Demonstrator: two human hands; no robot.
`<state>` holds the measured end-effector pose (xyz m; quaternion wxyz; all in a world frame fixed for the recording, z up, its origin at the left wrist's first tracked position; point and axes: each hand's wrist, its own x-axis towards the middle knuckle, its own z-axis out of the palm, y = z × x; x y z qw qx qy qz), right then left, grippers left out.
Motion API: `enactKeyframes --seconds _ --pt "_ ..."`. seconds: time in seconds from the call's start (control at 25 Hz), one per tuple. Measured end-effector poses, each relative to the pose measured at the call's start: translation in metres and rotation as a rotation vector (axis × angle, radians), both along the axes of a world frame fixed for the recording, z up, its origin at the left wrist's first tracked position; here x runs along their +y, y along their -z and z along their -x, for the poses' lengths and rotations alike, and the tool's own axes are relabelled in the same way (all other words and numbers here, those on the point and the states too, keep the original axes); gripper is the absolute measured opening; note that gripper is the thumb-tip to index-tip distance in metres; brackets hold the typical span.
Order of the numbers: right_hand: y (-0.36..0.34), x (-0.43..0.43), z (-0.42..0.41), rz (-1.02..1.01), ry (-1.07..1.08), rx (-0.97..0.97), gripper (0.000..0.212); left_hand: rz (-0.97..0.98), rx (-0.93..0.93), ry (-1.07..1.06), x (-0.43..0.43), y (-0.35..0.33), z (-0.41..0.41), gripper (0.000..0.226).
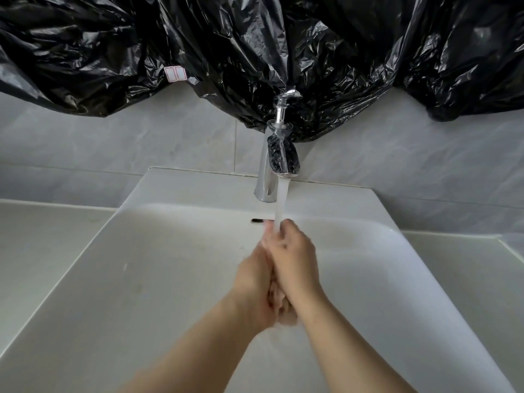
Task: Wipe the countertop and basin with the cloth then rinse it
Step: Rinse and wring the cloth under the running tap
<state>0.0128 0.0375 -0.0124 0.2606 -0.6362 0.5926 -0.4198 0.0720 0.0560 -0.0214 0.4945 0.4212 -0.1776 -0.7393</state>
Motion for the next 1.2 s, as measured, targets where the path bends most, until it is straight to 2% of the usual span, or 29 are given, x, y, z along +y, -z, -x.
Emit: enactKeyframes --seconds 0.04,0.08,0.16,0.2,0.24,0.32,0.36,0.4,0.48,0.52,0.6,0.68,0.72,0.8,0.84,0.88,0.92,1.0,1.2 --pt "-0.001 0.002 -0.001 -0.012 0.029 -0.008 0.033 0.02 -0.012 0.009 -0.003 0.003 -0.001 0.053" --pt "-0.004 0.008 -0.005 -0.021 -0.006 0.063 0.035 0.055 0.029 -0.04 -0.008 0.007 0.001 0.049" --pt "-0.004 0.022 -0.02 0.016 -0.146 0.259 0.037 0.168 0.194 -0.258 -0.011 0.01 -0.002 0.044" --pt "-0.004 0.024 -0.023 0.057 -0.163 0.29 0.04 0.204 0.251 -0.286 -0.009 0.007 -0.002 0.046" --pt "-0.005 0.019 -0.021 0.103 -0.122 0.275 0.042 0.147 0.206 -0.221 -0.006 0.003 -0.003 0.047" --pt "-0.008 0.001 -0.008 0.116 0.059 0.231 0.04 0.001 -0.049 0.035 -0.005 0.009 -0.007 0.05" --pt "-0.008 -0.004 0.0 0.094 0.114 0.22 0.036 -0.008 -0.211 0.129 -0.002 0.005 -0.009 0.05" --pt "-0.007 -0.004 0.006 0.084 0.117 0.157 0.033 -0.021 -0.243 0.196 0.0 -0.002 -0.011 0.053" --pt "-0.014 0.004 0.007 0.102 0.033 -0.024 0.024 -0.008 -0.022 0.211 0.001 -0.015 -0.017 0.051" --pt "-0.017 0.009 0.004 0.103 -0.012 -0.095 0.016 -0.012 0.082 0.144 0.002 -0.019 -0.019 0.048" --pt "-0.016 0.012 0.0 0.032 -0.012 -0.139 0.008 -0.013 0.188 -0.067 -0.004 -0.011 -0.023 0.043" --pt "-0.002 0.009 -0.003 -0.18 0.04 -0.165 0.007 0.022 0.196 -0.174 -0.006 -0.003 -0.029 0.031" --pt "0.003 0.007 -0.005 -0.31 0.047 -0.253 0.013 0.046 0.145 -0.17 -0.005 -0.003 -0.028 0.026" --pt "0.008 0.009 -0.013 -0.49 0.038 -0.49 0.032 0.125 -0.194 -0.124 -0.001 -0.002 -0.021 0.017" --pt "0.01 0.01 -0.017 -0.486 0.032 -0.49 0.036 0.159 -0.401 -0.137 0.0 -0.002 -0.016 0.015" --pt "0.011 0.009 -0.02 -0.43 0.024 -0.409 0.037 0.199 -0.539 -0.184 0.001 -0.001 -0.012 0.019" --pt "0.01 0.011 -0.022 -0.358 0.034 -0.322 0.037 0.23 -0.568 -0.236 0.001 -0.002 -0.01 0.021" --pt "0.007 0.014 -0.019 -0.273 0.067 -0.346 0.035 0.25 -0.52 -0.281 0.0 -0.004 -0.007 0.024" --pt "0.001 0.006 -0.006 -0.37 0.088 -0.503 0.035 0.203 -0.6 -0.262 -0.001 -0.002 0.004 0.033"
